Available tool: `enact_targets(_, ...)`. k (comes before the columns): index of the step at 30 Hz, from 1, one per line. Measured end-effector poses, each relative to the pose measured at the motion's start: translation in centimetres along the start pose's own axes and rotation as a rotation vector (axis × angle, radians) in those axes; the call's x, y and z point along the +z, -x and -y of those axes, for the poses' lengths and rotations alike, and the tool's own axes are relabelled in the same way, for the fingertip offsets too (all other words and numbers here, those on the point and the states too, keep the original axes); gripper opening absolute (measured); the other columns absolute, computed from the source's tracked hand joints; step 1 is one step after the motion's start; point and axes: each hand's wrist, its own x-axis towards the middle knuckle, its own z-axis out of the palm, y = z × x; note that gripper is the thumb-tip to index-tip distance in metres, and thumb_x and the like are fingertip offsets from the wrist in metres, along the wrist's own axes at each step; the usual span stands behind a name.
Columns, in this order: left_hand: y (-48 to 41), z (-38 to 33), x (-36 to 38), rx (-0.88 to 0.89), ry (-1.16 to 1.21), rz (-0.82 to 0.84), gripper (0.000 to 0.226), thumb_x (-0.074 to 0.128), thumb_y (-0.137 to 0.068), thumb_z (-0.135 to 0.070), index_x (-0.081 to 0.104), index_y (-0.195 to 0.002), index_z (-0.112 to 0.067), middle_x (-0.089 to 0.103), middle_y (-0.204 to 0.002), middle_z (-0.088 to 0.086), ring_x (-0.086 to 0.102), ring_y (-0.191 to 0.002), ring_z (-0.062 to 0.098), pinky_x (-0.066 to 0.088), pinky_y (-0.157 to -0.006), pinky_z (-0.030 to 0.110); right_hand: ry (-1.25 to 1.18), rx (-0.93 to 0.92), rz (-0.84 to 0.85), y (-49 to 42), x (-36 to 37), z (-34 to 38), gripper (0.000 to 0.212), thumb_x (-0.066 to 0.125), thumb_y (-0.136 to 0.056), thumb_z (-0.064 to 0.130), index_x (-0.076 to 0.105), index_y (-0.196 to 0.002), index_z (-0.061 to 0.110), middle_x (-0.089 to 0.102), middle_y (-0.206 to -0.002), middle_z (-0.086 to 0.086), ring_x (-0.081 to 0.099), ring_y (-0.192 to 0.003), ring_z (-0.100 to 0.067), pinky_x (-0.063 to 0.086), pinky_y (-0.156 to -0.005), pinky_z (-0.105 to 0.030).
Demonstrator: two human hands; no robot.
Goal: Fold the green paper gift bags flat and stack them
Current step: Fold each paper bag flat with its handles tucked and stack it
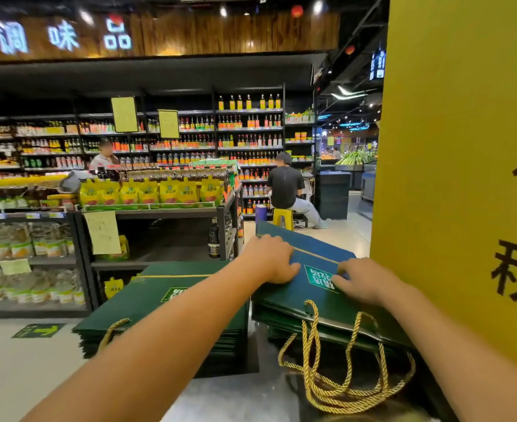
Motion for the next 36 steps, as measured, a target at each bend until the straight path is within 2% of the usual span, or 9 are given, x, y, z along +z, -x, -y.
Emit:
enact_targets(3,2.0,2.8,-1.8,-0.061,0.034,-0.058,0.047,0.04,-0.102,-0.052,0.066,-0.121,-0.017,0.064,-0.123,0.008,0.06,-0.114,0.031,0.049,-0.094,0.044,0.0,-0.036,-0.082,0.4,-2.8,2.2,0.029,0.047,-0.1,0.035,0.067,-0.116,0.02,0.069,-0.115,-0.006,0.062,-0.1,-0.026,0.054,-0.083,-0.037)
enact_targets(5,3.9,4.8,-2.7,-0.093,0.066,-0.062,0.045,0.04,-0.103,-0.049,0.065,-0.123,-0.018,0.065,-0.125,0.006,0.061,-0.115,0.031,0.052,-0.094,0.044,-0.019,-0.076,-0.114,0.6,-4.7,4.5,0.024,0.046,-0.099,0.031,0.067,-0.099,0.018,0.066,-0.098,-0.007,0.06,-0.09,-0.028,0.051,-0.076,-0.036)
enact_targets(8,7.6,7.9,-3.2,-0.14,0.11,-0.057,0.043,0.042,-0.103,-0.044,0.064,-0.128,-0.017,0.066,-0.127,0.006,0.062,-0.113,0.03,0.054,-0.094,0.044,-0.065,-0.178,-0.128,1.3,-7.1,9.6,0.031,0.044,-0.1,0.027,0.052,-0.072,0.016,0.052,-0.071,-0.006,0.052,-0.069,-0.028,0.041,-0.061,-0.035)
enact_targets(12,12.9,12.1,-1.9,-0.243,0.147,-0.047,0.04,0.044,-0.103,-0.042,0.066,-0.127,-0.018,0.067,-0.126,0.004,0.064,-0.109,0.027,0.055,-0.093,0.041,-0.131,-0.345,-0.109,2.6,-8.7,17.3,0.034,0.045,-0.1,0.026,0.048,-0.068,0.013,0.048,-0.067,-0.008,0.044,-0.063,-0.025,0.036,-0.057,-0.034)
enact_targets(15,16.4,15.8,0.0,-0.347,0.15,-0.005,0.038,0.046,-0.102,-0.044,0.065,-0.126,-0.021,0.068,-0.124,0.001,0.063,-0.108,0.025,0.055,-0.094,0.042,-0.08,-0.418,-0.093,3.2,-8.3,22.1,0.027,0.046,-0.099,0.03,0.06,-0.083,0.014,0.055,-0.073,-0.006,0.055,-0.072,-0.028,0.046,-0.064,-0.036)
enact_targets(20,20.8,20.3,3.5,-0.513,0.214,0.031,0.035,0.048,-0.102,-0.045,0.066,-0.122,-0.022,0.068,-0.119,0.0,0.065,-0.103,0.023,0.057,-0.091,0.042,0.058,-0.398,-0.091,3.7,-4.8,27.0,0.02,0.042,-0.103,0.033,0.051,-0.096,0.016,0.056,-0.098,-0.009,0.054,-0.087,-0.03,0.044,-0.074,-0.036)
enact_targets(26,22.8,22.1,9.3,-0.681,0.452,-0.043,0.038,0.054,-0.102,-0.041,0.073,-0.11,-0.009,0.075,-0.106,0.008,0.069,-0.095,0.022,0.059,-0.086,0.039,-0.021,-0.108,0.073,2.4,1.9,26.6,0.04,0.042,-0.103,0.04,0.053,-0.132,0.014,0.059,-0.131,-0.011,0.059,-0.116,-0.031,0.049,-0.087,-0.039)
enact_targets(31,22.7,22.0,11.3,-0.75,0.602,-0.243,0.021,0.069,-0.095,-0.031,0.081,-0.099,-0.014,0.078,-0.095,0.002,0.071,-0.081,0.013,0.062,-0.08,0.035,-0.126,0.074,0.158,1.8,5.2,24.2,0.062,0.042,-0.096,0.063,0.056,-0.13,0.012,0.057,-0.131,-0.016,0.058,-0.115,-0.034,0.054,-0.095,-0.042)
enact_targets(36,22.7,21.7,10.9,-0.796,0.774,-0.361,0.02,0.073,-0.093,-0.022,0.076,-0.109,-0.011,0.076,-0.103,0.005,0.069,-0.093,0.016,0.058,-0.085,0.034,-0.224,0.127,0.117,2.3,5.2,23.8,0.063,0.044,-0.097,0.065,0.059,-0.125,0.011,0.05,-0.14,-0.022,0.048,-0.128,-0.037,0.047,-0.098,-0.041)
